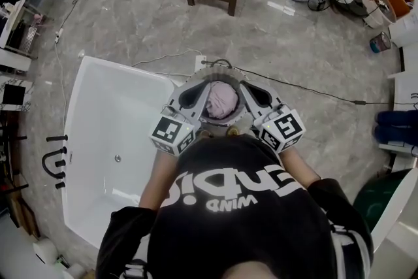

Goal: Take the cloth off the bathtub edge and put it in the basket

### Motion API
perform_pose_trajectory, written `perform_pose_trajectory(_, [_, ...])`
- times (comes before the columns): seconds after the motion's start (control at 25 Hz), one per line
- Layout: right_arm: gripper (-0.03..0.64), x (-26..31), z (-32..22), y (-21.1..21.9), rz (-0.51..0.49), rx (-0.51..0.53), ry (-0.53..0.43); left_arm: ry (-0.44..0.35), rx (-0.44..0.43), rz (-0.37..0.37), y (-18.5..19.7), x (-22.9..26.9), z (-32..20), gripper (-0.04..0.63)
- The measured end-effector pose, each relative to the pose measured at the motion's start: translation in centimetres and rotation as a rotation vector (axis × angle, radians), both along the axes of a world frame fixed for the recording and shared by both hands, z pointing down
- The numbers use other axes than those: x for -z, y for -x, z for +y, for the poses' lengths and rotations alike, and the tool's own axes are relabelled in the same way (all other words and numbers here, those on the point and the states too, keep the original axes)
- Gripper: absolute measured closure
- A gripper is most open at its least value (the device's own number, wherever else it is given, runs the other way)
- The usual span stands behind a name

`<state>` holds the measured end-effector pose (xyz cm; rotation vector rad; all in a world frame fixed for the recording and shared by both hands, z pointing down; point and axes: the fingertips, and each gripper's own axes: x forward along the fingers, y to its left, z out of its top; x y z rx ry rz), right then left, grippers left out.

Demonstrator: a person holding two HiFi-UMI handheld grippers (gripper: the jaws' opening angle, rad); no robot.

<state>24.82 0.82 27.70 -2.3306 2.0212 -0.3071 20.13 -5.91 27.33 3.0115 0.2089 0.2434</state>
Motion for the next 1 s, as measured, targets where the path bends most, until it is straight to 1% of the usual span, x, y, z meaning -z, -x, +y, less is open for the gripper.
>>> perform_pose_trajectory(0.24, [0.604,0.6,0.4,0.1,0.015,0.008,-0.022,0.006,0.013,0.007,0.6,0.0,0.5,0.582])
perform_pose_trajectory(0.44, [0.604,0.6,0.6,0.4,0.046,-0.004,-0.008,0.020,0.039,0.004,1.1,0.0,0.2,0.581])
perform_pose_trajectory(0.8, [0.603,1.3,0.0,1.6,0.048,0.030,-0.019,0.027,0.063,-0.012,2.2,0.0,0.1,0.583])
perform_pose_trajectory(1.0, [0.604,1.2,-0.3,1.3,0.045,0.031,-0.022,0.033,0.080,-0.013,2.1,-0.2,-0.4,0.583])
